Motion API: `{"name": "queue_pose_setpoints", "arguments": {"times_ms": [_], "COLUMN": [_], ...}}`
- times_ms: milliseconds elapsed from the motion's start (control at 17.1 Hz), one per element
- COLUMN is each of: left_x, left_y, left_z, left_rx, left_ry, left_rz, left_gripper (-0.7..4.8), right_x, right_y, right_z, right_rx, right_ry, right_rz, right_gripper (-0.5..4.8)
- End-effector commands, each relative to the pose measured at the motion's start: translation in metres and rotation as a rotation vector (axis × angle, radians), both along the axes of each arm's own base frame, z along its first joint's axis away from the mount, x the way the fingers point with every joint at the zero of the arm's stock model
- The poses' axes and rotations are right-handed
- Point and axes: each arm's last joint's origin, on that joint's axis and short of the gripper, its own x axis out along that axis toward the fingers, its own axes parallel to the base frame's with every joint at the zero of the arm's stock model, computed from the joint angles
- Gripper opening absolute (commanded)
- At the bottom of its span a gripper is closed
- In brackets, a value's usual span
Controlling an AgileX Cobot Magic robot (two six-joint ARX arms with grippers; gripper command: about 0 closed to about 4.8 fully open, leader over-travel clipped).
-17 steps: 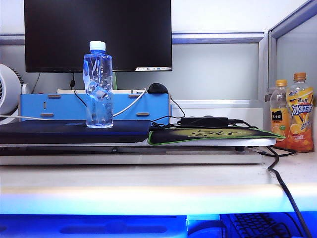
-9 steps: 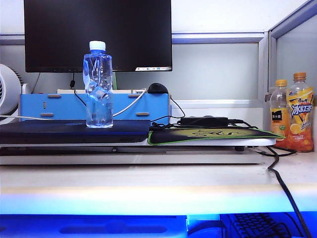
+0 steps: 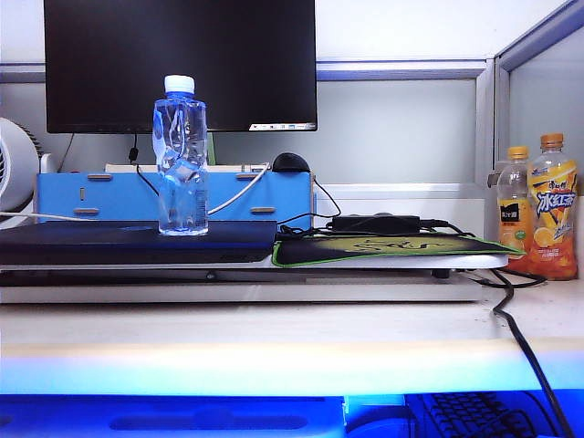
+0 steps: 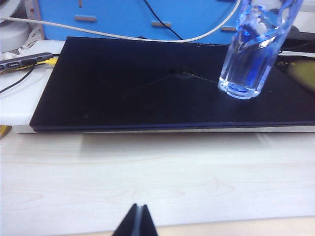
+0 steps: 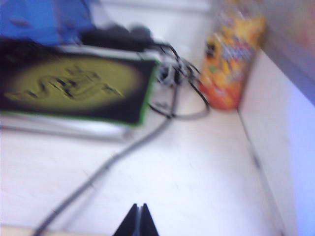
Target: Pick up the mineral water bottle and place it on the laptop.
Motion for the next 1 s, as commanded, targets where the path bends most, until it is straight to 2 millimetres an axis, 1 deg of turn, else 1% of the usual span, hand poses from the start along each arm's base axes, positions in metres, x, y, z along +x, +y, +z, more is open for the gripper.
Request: {"name": "queue_pose_setpoints", "arguments": {"times_ms": [59,293,410,761,995], "left_x": [-0.0002,-0.0002,-0.0002,-0.0002,-0.0002], "left_y": [-0.0001,-0.0001,-0.0001,-0.0001,-0.0001], "left_z": [-0.0006,-0.0006,-0.0006,-0.0006,-0.0006], "left_rx": [0.001,0.0,0.001,0.001,0.001], "left_ry": [0.004,0.004,0.004,0.004,0.004], "left_rz": [-0.006,-0.006,-0.006,-0.006,-0.006], "left_gripper": [-0.02,-0.02,-0.02,-0.02,-0.02], "right_x": [-0.0003,-0.0003,-0.0003,0.0022,0.0026], "right_y": [-0.0049,-0.0065,-0.0065,-0.0036,-0.0027], "right_z": [-0.0081,-0.0079,-0.0079,-0.0122,-0.0104], "right_rx": [0.005,0.035,0.089,0.09,0.089], "right_ry": [0.067,0.067,0.069,0.125,0.107], "right_rz": [-0.05,-0.071,-0.078,-0.05,-0.04], "right_gripper": [0.0,0.0,0.0,0.0,0.0]}}
